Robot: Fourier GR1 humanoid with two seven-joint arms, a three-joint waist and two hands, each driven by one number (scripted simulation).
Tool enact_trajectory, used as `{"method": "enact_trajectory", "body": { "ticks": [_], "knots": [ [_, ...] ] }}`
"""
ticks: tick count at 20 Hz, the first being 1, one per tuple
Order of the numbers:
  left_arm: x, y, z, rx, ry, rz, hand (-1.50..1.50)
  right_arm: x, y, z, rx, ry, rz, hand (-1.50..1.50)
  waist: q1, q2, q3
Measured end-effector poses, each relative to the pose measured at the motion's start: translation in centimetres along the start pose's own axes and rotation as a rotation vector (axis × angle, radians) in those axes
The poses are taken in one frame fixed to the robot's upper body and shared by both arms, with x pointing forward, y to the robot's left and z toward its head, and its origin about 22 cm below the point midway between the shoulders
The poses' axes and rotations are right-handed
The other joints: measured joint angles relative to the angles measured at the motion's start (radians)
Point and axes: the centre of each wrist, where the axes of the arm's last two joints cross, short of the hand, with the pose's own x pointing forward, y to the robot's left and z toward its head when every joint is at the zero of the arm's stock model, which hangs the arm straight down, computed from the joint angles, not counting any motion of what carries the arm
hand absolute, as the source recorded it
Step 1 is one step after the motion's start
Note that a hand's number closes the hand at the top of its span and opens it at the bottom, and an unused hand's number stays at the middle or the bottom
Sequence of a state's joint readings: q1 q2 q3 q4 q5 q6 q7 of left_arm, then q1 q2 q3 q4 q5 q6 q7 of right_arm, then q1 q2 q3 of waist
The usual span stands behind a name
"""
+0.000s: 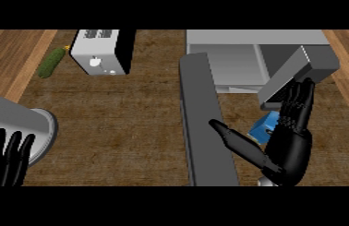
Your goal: Pick up the milk, place it into the microwave and close the microwave
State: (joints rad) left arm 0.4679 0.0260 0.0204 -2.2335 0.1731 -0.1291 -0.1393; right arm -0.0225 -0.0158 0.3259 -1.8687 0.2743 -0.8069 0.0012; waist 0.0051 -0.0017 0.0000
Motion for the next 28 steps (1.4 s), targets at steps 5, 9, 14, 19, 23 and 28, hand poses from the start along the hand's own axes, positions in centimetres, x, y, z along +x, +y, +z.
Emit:
{"method": "enact_trajectory", "body": {
  "ticks": [5,9,14,19,23,28],
  "knots": [
    [0.2,-0.4,0.4,-0.002,0.010,-0.002,-1.50,-2.7,-1.9,0.3,-0.045,0.031,0.021,-1.50,-0.001,0.000,0.000],
    [0.2,-0.5,0.5,0.002,0.002,-0.003,-1.50,-5.3,-3.6,0.8,-0.069,0.051,0.053,-1.50,-0.001,0.000,0.000],
    [0.3,-0.4,1.3,0.002,-0.001,-0.010,-1.50,-7.7,-5.6,2.6,-0.075,0.070,0.073,-1.50,-0.001,0.000,0.000],
    [0.3,0.0,1.7,-0.001,0.000,-0.007,-1.50,-9.8,-7.1,3.2,-0.071,0.086,0.074,-1.50,-0.001,0.001,0.000],
    [0.3,0.0,1.6,-0.003,-0.001,-0.008,-1.50,-11.0,-8.7,3.0,-0.046,0.079,0.085,-1.50,-0.002,0.001,0.000],
    [0.5,-0.3,2.1,-0.011,0.003,0.005,-1.50,-12.9,-8.4,2.7,-0.030,0.068,0.103,-1.50,0.001,0.001,0.000]
  ]
}}
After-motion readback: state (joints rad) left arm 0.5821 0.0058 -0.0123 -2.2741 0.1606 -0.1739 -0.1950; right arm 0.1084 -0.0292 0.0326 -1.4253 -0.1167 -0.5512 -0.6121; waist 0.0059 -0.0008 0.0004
